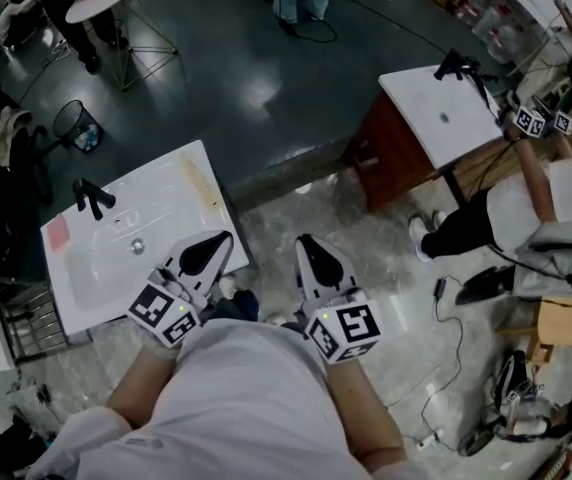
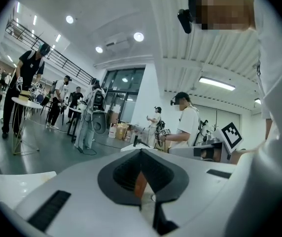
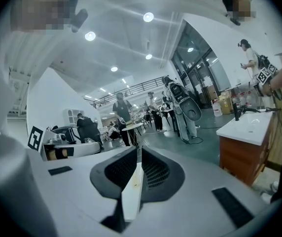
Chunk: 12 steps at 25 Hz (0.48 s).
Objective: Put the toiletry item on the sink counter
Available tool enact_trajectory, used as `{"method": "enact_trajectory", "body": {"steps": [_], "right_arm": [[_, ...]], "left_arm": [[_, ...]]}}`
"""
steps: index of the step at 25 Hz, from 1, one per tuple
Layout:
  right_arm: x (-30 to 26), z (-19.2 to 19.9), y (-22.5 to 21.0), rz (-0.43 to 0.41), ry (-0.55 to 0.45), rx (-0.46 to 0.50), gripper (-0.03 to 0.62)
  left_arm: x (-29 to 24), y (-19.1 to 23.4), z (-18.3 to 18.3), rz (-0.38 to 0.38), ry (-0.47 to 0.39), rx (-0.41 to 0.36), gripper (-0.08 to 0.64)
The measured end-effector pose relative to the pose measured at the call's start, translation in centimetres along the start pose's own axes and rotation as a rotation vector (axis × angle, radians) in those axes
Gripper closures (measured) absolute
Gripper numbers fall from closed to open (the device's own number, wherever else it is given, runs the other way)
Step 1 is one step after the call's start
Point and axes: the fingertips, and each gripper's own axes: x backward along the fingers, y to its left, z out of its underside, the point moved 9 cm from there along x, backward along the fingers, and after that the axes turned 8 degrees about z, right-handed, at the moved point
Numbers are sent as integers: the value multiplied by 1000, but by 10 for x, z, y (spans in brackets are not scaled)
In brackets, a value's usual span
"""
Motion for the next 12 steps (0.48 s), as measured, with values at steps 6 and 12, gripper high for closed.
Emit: {"method": "enact_trajectory", "body": {"steps": [6, 12], "right_arm": [[3, -3, 4, -6, -20, 35, 552], [6, -9, 7, -8, -45, 66, 552]], "left_arm": [[5, -1, -2, -1, -23, -2, 543], [7, -2, -9, -5, -46, -32, 543]]}}
